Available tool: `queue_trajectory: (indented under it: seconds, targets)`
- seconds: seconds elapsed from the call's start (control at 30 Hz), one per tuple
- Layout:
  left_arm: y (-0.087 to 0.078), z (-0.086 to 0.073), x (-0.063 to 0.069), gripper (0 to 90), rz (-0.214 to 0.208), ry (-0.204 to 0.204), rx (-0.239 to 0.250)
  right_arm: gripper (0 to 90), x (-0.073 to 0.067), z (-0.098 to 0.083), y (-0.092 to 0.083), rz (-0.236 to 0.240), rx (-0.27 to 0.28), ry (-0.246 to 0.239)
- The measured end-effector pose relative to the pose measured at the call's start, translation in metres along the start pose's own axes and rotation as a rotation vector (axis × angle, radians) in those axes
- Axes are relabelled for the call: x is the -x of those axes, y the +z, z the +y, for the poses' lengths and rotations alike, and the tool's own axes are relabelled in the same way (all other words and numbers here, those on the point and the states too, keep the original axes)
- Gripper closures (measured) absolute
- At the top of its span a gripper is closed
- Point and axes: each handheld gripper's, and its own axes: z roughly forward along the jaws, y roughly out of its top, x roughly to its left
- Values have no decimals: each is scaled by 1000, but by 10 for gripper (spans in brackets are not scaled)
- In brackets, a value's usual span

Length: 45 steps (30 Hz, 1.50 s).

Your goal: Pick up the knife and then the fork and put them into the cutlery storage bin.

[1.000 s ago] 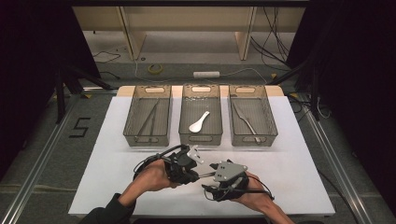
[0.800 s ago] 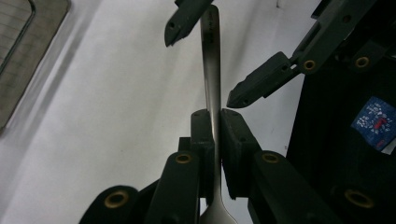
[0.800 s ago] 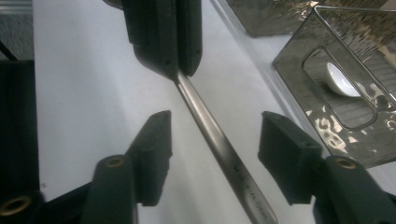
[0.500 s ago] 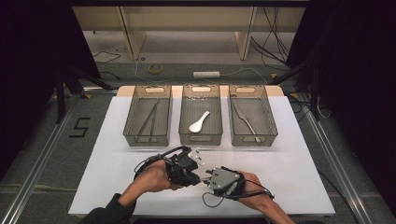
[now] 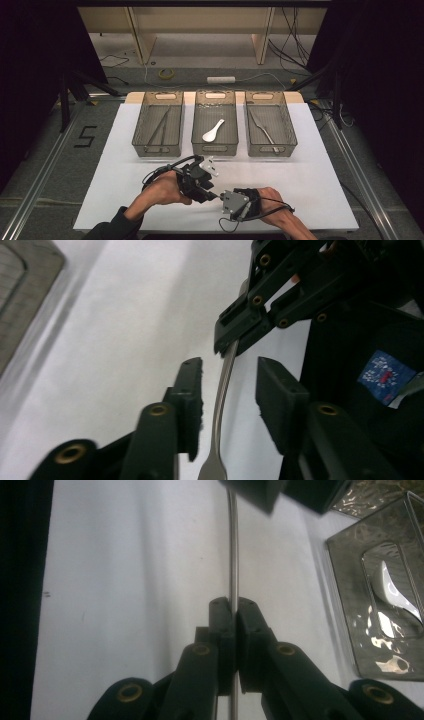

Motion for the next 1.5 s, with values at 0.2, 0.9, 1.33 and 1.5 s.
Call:
queue_trajectory:
  seconds: [0.2,0.9,1.33,1.5]
  targets:
    - [-8,-3,-7,427,60,-43,82,875,5,-6,-2,-6,-12,33]
    - [-38,-31,-19,204,234,-165,441,875,45,-46,-23,-81,-31,285]
    - [-36,-73,-27,169,309,-273,560,875,75,-67,-40,-134,-20,443]
    - [-36,-86,-32,164,331,-300,591,875,94,-72,-51,-157,-1,527]
